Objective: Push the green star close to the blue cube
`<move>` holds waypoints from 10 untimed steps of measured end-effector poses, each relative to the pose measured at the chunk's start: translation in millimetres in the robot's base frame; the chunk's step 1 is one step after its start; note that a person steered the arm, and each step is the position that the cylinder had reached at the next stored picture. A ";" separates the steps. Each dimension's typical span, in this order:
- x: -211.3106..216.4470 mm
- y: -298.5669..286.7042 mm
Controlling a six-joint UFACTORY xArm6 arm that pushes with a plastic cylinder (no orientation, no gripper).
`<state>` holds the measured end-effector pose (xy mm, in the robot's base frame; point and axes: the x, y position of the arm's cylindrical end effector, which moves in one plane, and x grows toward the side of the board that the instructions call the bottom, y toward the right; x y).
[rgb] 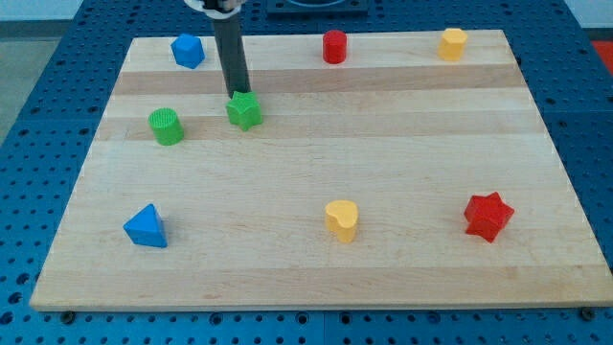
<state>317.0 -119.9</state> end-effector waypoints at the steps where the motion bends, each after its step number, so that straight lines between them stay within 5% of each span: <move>1: -0.3 14.6; 3: 26.2 69.0; 5: 65.7 51.4; 7: 56.4 -9.1; 10: 39.3 30.1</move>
<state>356.3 -89.8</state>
